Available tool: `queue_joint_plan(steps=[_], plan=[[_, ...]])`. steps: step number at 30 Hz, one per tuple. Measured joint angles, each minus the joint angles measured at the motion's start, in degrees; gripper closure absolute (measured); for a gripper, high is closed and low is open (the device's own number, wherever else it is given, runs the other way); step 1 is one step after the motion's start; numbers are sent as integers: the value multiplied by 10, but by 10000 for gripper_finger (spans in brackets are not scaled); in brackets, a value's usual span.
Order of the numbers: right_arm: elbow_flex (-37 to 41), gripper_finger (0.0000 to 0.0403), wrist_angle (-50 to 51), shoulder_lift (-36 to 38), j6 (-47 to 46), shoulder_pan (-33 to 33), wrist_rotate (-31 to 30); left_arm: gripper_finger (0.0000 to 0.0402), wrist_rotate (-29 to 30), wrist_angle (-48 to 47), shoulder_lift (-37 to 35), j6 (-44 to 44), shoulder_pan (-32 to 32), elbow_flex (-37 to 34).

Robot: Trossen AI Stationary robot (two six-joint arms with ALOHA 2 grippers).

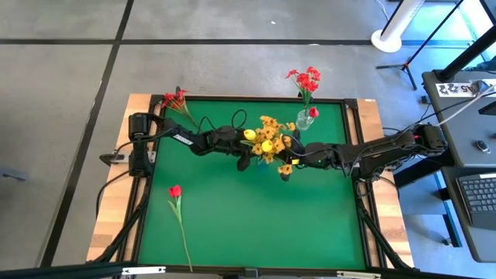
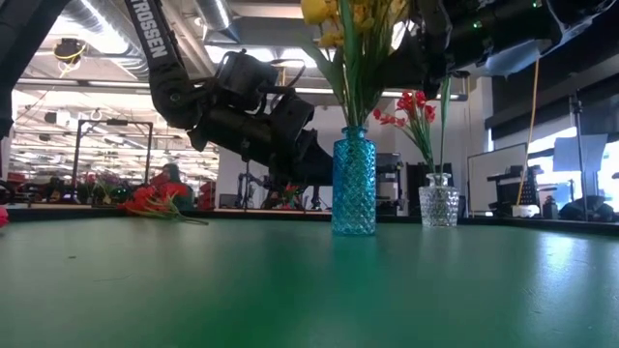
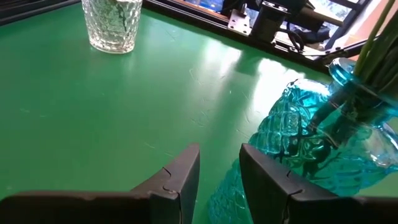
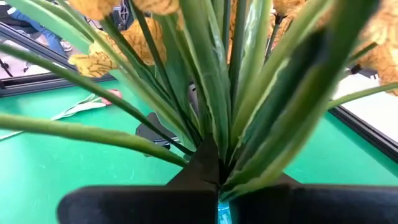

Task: Sort flowers into vase by color
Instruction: Put the yellow flowers into the blue crystal vase, then put the red flower into the transparent crystal vase

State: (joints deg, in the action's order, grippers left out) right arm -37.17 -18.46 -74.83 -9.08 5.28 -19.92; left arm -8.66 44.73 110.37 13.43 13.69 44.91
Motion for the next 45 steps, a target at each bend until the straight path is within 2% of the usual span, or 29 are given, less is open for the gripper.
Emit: queue_joint_plan(steps=[12, 18, 28, 32, 37, 45], plan=[[1, 394, -38, -45, -8, 0, 0, 290, 5, -2, 0, 10, 0, 0], [3, 336, -39, -42, 19, -1, 26, 290, 2, -7, 0, 10, 0, 0], [4, 190, 13, -42, 15, -1, 32, 290, 3, -31, 0, 10, 0, -1], [4, 144, 34, -27, 14, 0, 32, 290, 4, -33, 0, 11, 0, 0], [3, 116, 73, 26, 5, 0, 32, 290, 4, -38, 0, 12, 0, 0], [3, 114, 105, 117, 3, 0, 56, 290, 6, -55, 0, 12, 0, 0]])
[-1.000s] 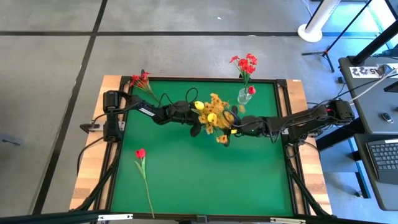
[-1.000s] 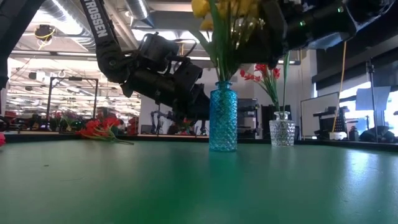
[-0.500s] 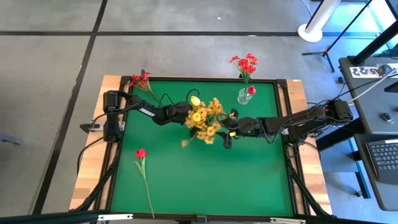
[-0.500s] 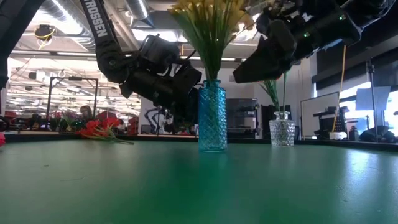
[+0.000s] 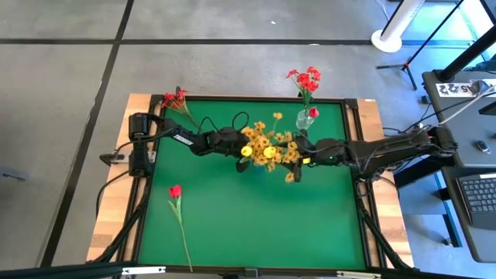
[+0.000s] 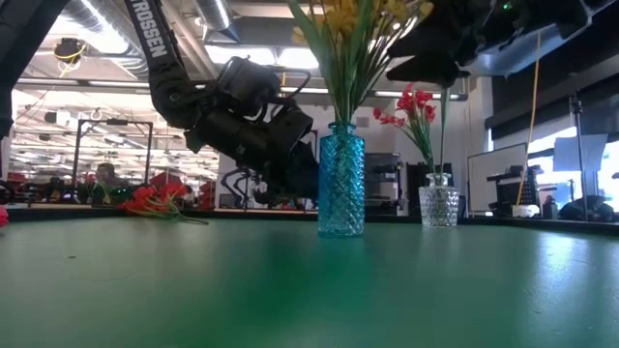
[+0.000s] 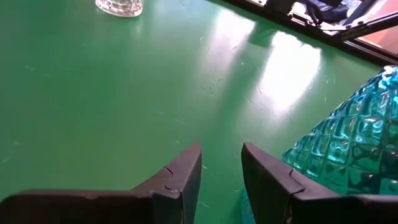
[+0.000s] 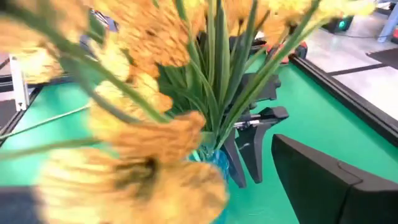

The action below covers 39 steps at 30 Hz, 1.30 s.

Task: Sort flowers into vase by color
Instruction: Put the red flower into the transparent crystal vase

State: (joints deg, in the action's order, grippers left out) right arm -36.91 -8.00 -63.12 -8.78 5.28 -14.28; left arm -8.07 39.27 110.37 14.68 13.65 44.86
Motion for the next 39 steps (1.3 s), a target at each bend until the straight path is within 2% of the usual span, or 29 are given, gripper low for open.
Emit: queue_joint_plan(steps=[8, 11, 18, 24, 28, 32, 39], plan=[[-1, 114, 94, 49, -17, 0, 0, 290, 0, -20, 0, 2, -2, 0], [-1, 113, 126, 67, -31, 0, 0, 290, 1, -54, -1, 4, -2, 0], [-1, 113, 180, 119, -49, 0, 18, 290, 55, -220, -47, -1, 5, 0], [-1, 113, 214, 162, -58, 0, 26, 290, 114, -358, -131, 5, 2, 0], [-1, 113, 231, 177, -69, 0, 28, 290, 152, -445, -210, 72, -9, 0], [-1, 113, 244, 178, -76, 0, 27, 290, 157, -551, -290, 156, -36, 0], [-1, 113, 272, 178, -90, 0, 27, 290, 141, -708, -390, 315, -160, 0]])
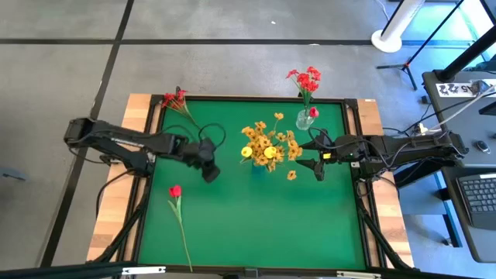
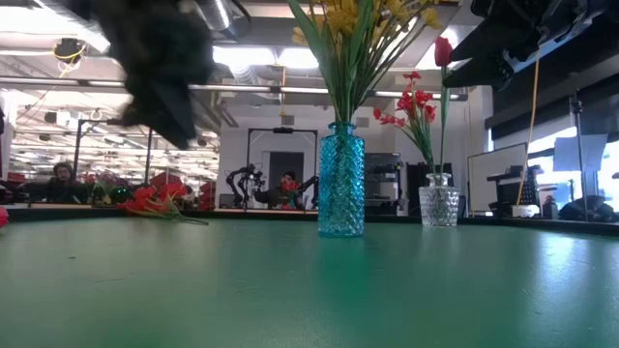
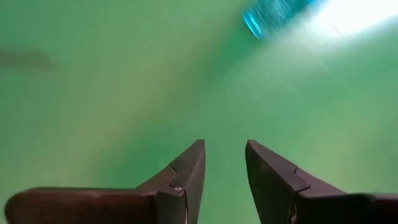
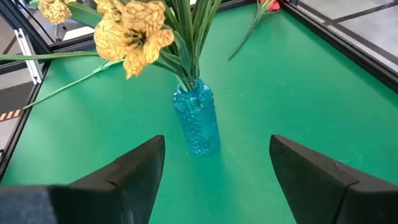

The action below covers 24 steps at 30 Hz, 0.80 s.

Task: Sort flowers into vase by color
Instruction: Put the red flower into the transparent crystal vase

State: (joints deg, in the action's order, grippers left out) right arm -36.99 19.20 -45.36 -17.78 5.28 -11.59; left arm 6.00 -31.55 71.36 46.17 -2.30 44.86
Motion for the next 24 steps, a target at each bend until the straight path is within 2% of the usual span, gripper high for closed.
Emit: queue_joint_plan(steps=[8, 13, 19, 21, 24], plan=[[0, 113, 4, 0, 0, 0, -2, 290, -4, -12, -29, 272, -201, 0], [0, 113, 4, 0, 0, 0, 2, 290, 40, -11, -28, 432, -313, 0], [0, 113, 6, 0, 5, 0, 3, 290, 94, -44, -21, 619, -414, 0], [0, 114, 9, 0, 8, 0, 3, 290, 83, -75, -12, 679, -441, 0], [0, 114, 10, 0, 13, 0, 3, 290, 33, -111, 6, 761, -470, 0]])
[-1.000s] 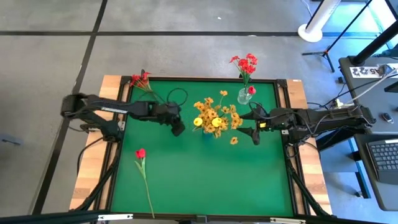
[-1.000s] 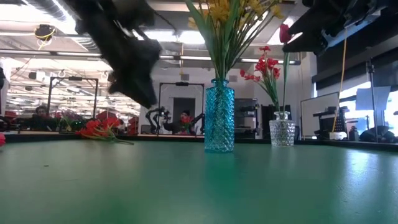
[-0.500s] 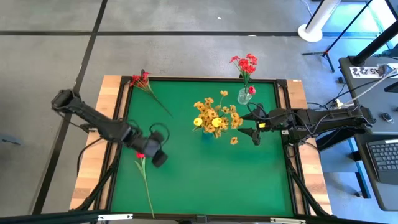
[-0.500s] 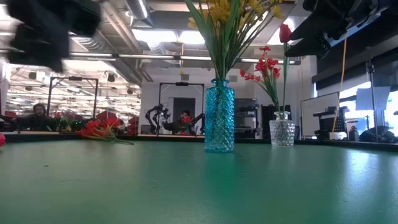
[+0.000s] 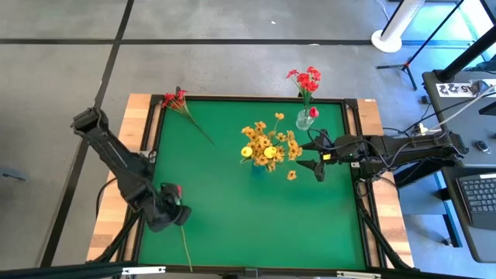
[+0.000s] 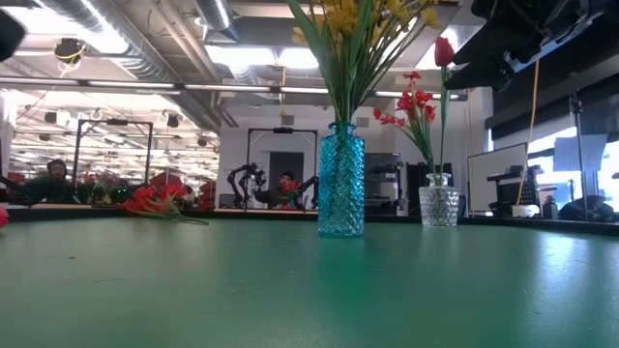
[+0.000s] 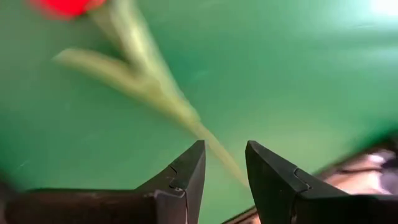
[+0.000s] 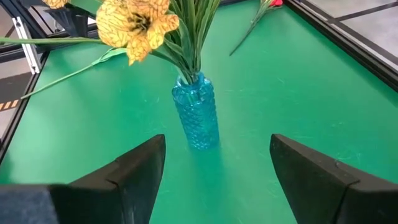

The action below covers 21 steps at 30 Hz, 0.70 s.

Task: Sort flowers into vase by color
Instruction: Put the red flower into the transparent crystal vase

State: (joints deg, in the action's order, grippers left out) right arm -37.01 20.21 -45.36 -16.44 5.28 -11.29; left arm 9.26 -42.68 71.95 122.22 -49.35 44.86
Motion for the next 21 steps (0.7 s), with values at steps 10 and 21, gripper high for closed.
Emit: queue_joint_plan(steps=[10, 21], plan=[[0, 114, 0, 0, 2, 0, 1, 290, -31, -17, 70, 109, -20, 0], [0, 114, -3, 0, 2, 0, 0, 290, -50, 7, 121, 109, 9, 0]])
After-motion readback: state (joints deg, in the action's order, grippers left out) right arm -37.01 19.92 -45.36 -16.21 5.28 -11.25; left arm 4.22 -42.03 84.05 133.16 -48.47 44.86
